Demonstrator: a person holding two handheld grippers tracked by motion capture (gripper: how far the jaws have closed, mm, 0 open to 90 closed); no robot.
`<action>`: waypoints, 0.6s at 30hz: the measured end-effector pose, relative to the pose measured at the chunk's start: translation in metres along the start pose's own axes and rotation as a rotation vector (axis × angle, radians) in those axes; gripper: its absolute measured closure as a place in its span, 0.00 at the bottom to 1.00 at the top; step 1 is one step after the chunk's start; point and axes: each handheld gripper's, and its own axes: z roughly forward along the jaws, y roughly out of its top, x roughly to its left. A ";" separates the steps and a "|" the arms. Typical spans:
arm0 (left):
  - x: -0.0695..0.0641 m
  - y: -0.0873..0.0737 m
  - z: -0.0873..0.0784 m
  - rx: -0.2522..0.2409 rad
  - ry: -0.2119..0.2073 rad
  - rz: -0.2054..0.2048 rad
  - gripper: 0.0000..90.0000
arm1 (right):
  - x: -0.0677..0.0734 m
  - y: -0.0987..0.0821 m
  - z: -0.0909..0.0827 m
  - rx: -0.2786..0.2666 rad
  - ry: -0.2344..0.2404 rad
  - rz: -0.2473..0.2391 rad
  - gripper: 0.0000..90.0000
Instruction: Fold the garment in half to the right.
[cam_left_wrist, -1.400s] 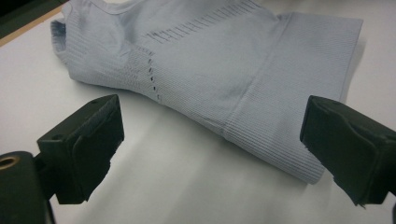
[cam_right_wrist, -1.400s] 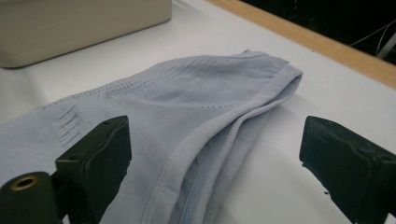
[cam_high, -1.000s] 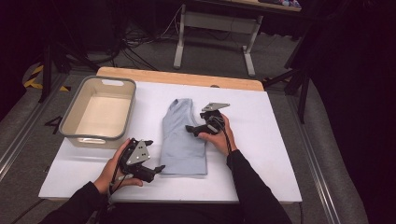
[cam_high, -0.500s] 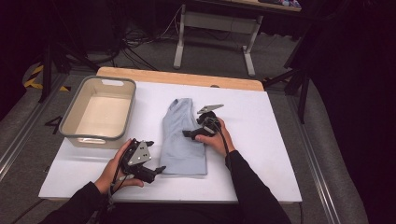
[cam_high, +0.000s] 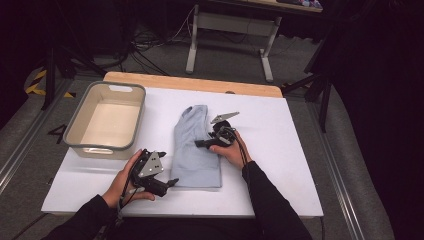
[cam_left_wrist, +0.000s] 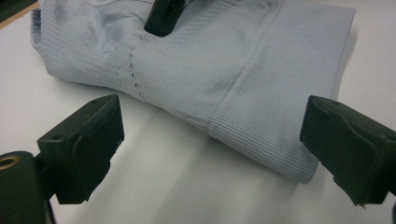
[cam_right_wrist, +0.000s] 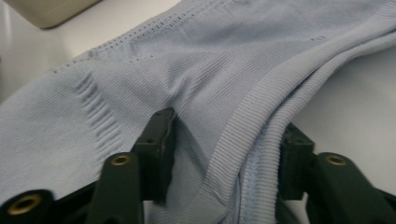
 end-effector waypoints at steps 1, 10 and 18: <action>0.000 0.000 0.000 0.000 -0.002 -0.002 0.08 | 0.000 -0.001 0.000 -0.001 0.021 0.005 0.69; 0.000 0.002 0.003 0.009 -0.021 -0.020 0.08 | 0.005 -0.001 -0.004 -0.022 0.039 -0.030 0.81; 0.003 0.010 0.013 0.019 -0.077 -0.135 0.08 | 0.014 0.000 -0.019 -0.103 0.040 -0.091 0.82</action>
